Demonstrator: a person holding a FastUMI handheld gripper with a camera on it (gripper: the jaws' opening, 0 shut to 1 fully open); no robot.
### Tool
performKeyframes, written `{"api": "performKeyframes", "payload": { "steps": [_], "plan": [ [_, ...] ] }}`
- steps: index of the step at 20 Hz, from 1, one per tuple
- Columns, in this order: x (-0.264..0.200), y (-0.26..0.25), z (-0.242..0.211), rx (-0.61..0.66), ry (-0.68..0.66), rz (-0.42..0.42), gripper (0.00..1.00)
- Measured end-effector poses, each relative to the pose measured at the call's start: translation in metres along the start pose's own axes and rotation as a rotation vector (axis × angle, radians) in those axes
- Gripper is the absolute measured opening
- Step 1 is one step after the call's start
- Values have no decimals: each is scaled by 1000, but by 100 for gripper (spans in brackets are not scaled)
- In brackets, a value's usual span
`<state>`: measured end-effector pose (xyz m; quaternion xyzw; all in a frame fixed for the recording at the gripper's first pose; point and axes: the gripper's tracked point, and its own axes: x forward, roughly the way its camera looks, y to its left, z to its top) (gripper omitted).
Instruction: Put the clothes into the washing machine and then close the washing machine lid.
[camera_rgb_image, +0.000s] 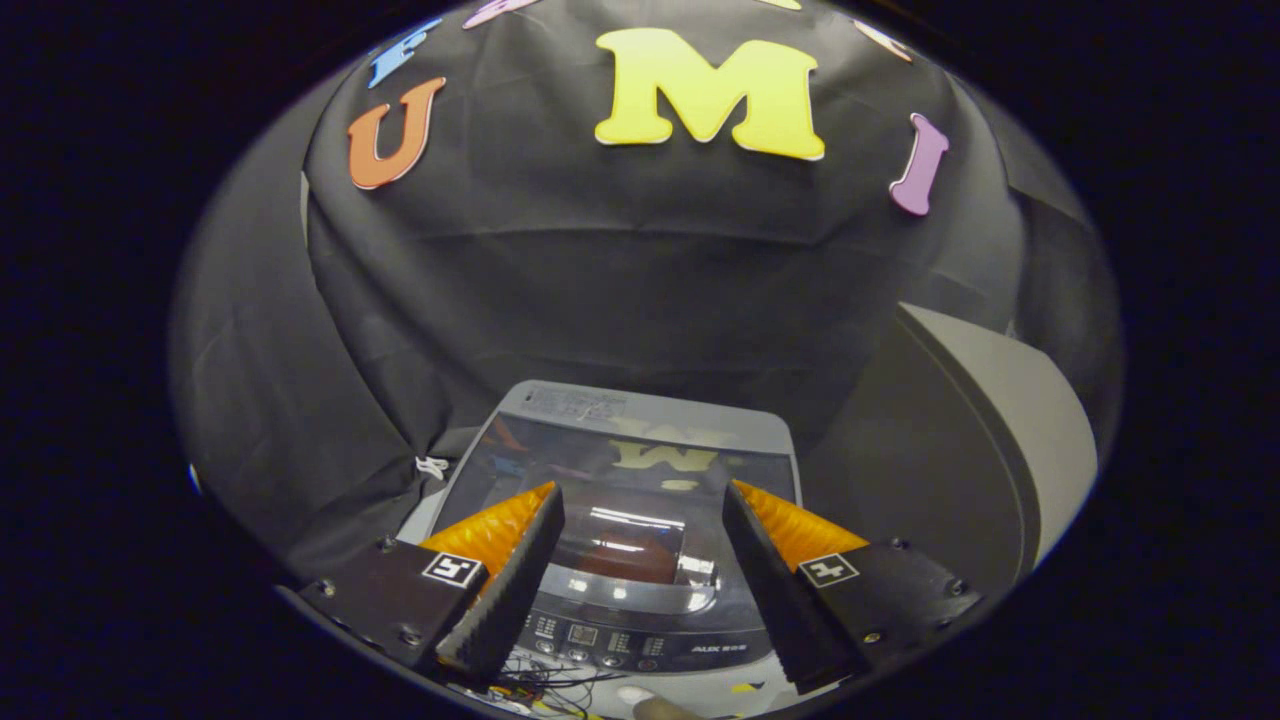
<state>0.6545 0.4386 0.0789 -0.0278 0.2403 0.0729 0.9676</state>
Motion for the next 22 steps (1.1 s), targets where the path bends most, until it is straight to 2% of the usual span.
{"api": "performKeyframes", "payload": {
  "steps": [6, 11, 16, 22],
  "plan": [
    [-101, -27, 12, 17, -176, 47, 100],
    [-195, -77, 1, 55, -327, 57, 100],
    [-270, -151, -43, 76, -401, 1, 100],
    [-328, -232, -107, 109, -419, -77, 100]
  ]
}}
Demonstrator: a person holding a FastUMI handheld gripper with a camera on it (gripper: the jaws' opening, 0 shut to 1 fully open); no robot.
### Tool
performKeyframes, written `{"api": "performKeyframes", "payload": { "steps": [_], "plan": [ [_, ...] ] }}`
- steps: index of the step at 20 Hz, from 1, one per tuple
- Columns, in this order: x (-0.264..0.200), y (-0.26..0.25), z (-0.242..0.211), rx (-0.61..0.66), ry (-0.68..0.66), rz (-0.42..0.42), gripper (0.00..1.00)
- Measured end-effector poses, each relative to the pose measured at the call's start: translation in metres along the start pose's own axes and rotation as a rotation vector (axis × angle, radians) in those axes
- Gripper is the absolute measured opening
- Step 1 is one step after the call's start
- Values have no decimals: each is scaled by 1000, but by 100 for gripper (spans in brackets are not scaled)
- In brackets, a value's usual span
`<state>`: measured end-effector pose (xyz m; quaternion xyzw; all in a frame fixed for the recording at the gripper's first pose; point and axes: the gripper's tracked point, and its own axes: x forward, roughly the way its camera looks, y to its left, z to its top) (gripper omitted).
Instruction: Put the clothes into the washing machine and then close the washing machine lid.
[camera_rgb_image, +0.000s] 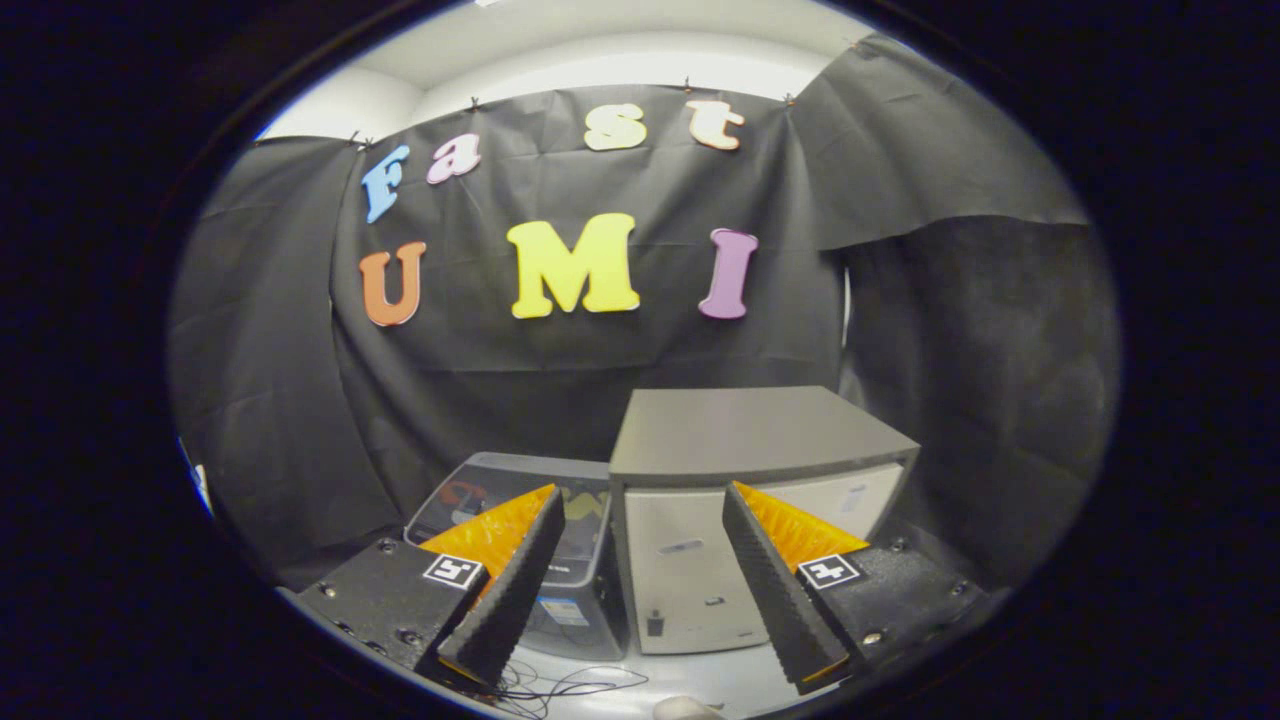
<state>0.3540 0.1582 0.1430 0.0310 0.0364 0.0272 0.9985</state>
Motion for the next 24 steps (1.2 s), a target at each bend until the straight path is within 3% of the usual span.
{"api": "performKeyframes", "payload": {
  "steps": [6, 13, 24],
  "plan": [
    [-53, -67, -44, 9, 23, -69, 100],
    [-108, -106, -100, 5, 91, -109, 100],
    [-134, -123, -92, -8, 69, -101, 100]
  ]
}}
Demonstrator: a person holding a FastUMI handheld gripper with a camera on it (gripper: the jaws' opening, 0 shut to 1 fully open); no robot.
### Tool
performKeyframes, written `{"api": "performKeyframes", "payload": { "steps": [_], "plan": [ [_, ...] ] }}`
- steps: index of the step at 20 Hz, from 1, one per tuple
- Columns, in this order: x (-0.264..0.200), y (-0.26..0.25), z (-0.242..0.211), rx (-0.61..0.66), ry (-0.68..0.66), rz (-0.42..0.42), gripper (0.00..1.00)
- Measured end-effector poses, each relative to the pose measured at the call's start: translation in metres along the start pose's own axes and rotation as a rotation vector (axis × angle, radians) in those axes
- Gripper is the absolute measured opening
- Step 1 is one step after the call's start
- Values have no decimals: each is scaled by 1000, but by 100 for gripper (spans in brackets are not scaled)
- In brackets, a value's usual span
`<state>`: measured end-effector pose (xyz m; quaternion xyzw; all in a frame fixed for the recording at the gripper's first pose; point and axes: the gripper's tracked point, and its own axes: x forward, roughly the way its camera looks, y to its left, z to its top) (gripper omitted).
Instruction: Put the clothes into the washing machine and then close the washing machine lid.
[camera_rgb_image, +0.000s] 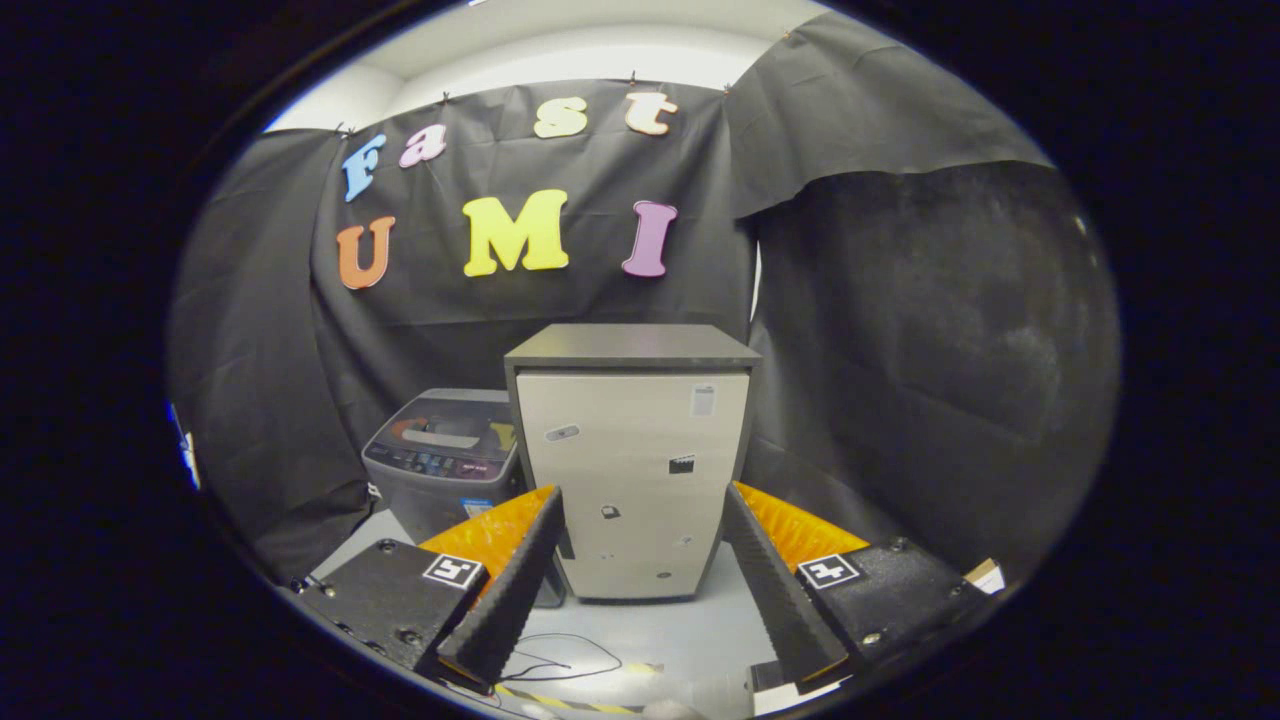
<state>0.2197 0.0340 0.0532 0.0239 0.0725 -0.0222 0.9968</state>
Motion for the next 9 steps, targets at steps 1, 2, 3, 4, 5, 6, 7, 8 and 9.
{"api": "performKeyframes", "payload": {
  "steps": [1, 2, 3, 4, 5, 6, 7, 8, 9],
  "plan": [
    [-1, -2, 1, 0, -5, 0, 100],
    [-2, -4, 3, -3, -12, -2, 100],
    [-3, -4, 4, -9, -17, -1, 100],
    [-3, -5, 4, -13, -20, 0, 100],
    [-4, -6, 5, -15, -21, 6, 100],
    [-4, -7, 5, -19, -20, 8, 100],
    [-5, -7, 6, -21, -23, 11, 100],
    [-7, -9, 7, -21, -25, 8, 100],
    [-7, -10, 8, -22, -26, 8, 100]
  ]
}}
